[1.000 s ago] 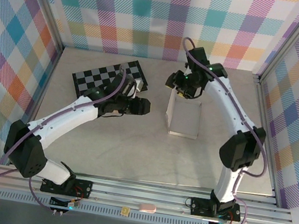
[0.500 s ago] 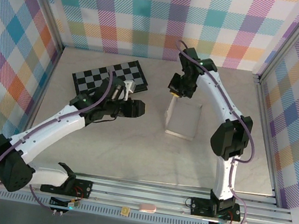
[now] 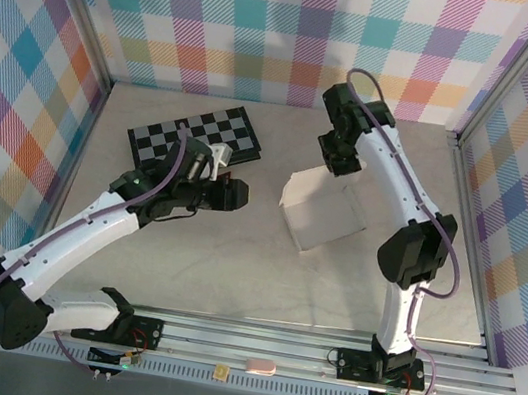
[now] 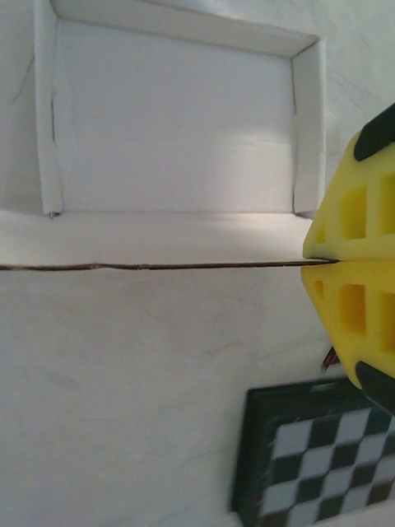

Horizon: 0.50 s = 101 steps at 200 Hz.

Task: Fold the paper box

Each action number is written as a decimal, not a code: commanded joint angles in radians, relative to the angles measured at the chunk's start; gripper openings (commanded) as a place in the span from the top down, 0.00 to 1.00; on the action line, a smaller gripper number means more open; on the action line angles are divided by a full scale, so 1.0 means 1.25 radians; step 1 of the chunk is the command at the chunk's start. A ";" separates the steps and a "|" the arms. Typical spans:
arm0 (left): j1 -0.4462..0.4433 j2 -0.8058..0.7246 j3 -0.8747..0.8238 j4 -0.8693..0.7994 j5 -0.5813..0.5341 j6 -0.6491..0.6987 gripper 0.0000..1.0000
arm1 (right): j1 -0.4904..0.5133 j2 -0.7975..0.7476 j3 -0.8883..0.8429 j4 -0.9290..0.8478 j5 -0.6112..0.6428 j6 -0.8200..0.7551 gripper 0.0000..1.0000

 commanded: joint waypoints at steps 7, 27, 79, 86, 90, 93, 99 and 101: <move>-0.001 -0.037 -0.026 -0.045 -0.008 -0.005 0.46 | 0.000 -0.002 0.037 -0.069 0.039 0.368 1.00; -0.001 -0.049 -0.039 -0.060 -0.014 -0.003 0.46 | -0.001 0.039 0.096 -0.124 0.025 0.483 1.00; -0.001 -0.041 -0.054 -0.077 -0.029 0.012 0.46 | 0.005 0.151 0.238 -0.212 -0.026 0.567 1.00; -0.001 -0.036 -0.050 -0.081 -0.035 0.018 0.46 | 0.006 0.153 0.238 -0.210 -0.027 0.562 1.00; -0.001 -0.032 -0.049 -0.084 -0.037 0.022 0.46 | 0.005 0.154 0.238 -0.209 -0.026 0.555 1.00; -0.001 -0.030 -0.047 -0.088 -0.042 0.027 0.46 | 0.005 0.154 0.238 -0.209 -0.025 0.550 1.00; -0.001 -0.024 -0.043 -0.094 -0.047 0.035 0.46 | 0.006 0.155 0.238 -0.207 -0.021 0.541 0.97; -0.001 -0.022 -0.042 -0.096 -0.049 0.037 0.46 | 0.006 0.155 0.238 -0.207 -0.020 0.536 0.96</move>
